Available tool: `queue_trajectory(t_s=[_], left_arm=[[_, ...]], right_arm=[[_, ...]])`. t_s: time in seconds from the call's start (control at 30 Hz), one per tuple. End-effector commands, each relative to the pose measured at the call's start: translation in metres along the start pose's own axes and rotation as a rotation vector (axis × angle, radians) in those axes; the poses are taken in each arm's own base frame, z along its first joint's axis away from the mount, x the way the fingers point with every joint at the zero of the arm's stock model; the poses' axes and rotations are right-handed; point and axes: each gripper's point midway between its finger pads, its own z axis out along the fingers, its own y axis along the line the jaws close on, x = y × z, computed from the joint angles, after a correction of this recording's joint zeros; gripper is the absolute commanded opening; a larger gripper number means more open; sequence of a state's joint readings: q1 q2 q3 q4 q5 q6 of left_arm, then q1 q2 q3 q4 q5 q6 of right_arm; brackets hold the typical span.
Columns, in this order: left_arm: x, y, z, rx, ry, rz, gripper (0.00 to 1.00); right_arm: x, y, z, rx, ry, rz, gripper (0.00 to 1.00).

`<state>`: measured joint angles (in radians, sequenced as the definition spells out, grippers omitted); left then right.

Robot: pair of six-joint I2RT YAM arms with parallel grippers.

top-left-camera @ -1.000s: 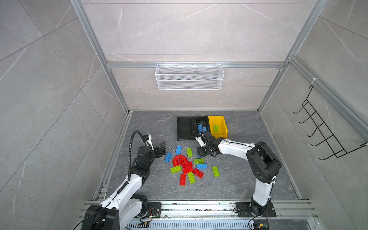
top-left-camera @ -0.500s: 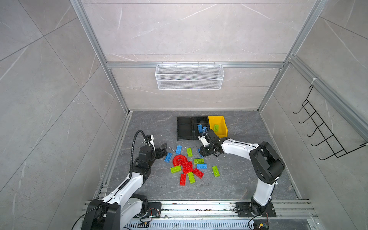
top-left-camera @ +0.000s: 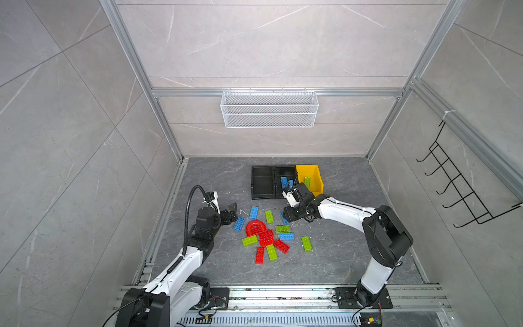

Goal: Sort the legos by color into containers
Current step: 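Close the right gripper on the blue brick and lift it, then carry the blue brick over the black bin and open the right gripper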

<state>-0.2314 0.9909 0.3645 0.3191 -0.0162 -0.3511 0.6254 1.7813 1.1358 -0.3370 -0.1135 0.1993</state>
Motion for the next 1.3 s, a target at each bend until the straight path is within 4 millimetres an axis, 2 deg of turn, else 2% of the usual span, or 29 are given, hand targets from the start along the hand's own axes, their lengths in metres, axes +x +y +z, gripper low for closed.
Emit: queue_trajectory(t_s=[0.0, 0.2, 0.3, 0.43, 0.53, 0.67, 0.8, 1.0, 1.13, 1.27], left_arm=[[-0.025, -0.011, -0.007, 0.027, -0.067, 0.025, 1.00], [-0.028, -0.014, -0.012, 0.043, -0.082, 0.019, 1.00], [-0.028, -0.015, -0.012, 0.050, -0.083, 0.015, 1.00], [-0.027, -0.019, -0.012, 0.076, -0.087, 0.018, 1.00], [-0.025, -0.017, -0.011, 0.068, -0.082, 0.016, 1.00], [-0.024, -0.020, -0.008, 0.087, -0.073, 0.021, 1.00], [-0.027, -0.026, -0.011, 0.115, -0.084, 0.031, 1.00], [-0.027, -0.024, -0.010, 0.099, -0.082, 0.031, 1.00], [-0.029, -0.024, -0.010, 0.100, -0.089, 0.033, 1.00], [-0.026, -0.022, -0.007, 0.088, -0.078, 0.031, 1.00]], right_arm=[[0.006, 0.003, -0.008, 0.038, 0.012, 0.007, 0.51], [0.011, 0.007, 0.014, 0.091, 0.080, -0.032, 0.53], [0.015, -0.003, 0.021, 0.150, 0.101, -0.031, 0.53], [0.021, -0.002, 0.032, 0.145, 0.128, -0.034, 0.51], [0.023, -0.002, 0.035, 0.151, 0.135, -0.042, 0.45], [0.018, -0.004, 0.024, 0.162, 0.100, -0.056, 0.28], [0.004, -0.004, 0.000, 0.120, 0.045, -0.037, 0.17], [-0.027, -0.005, -0.037, 0.002, -0.070, 0.017, 0.15], [-0.045, -0.015, -0.041, -0.033, -0.087, 0.053, 0.15], [-0.069, -0.029, -0.037, -0.032, -0.108, 0.069, 0.15]])
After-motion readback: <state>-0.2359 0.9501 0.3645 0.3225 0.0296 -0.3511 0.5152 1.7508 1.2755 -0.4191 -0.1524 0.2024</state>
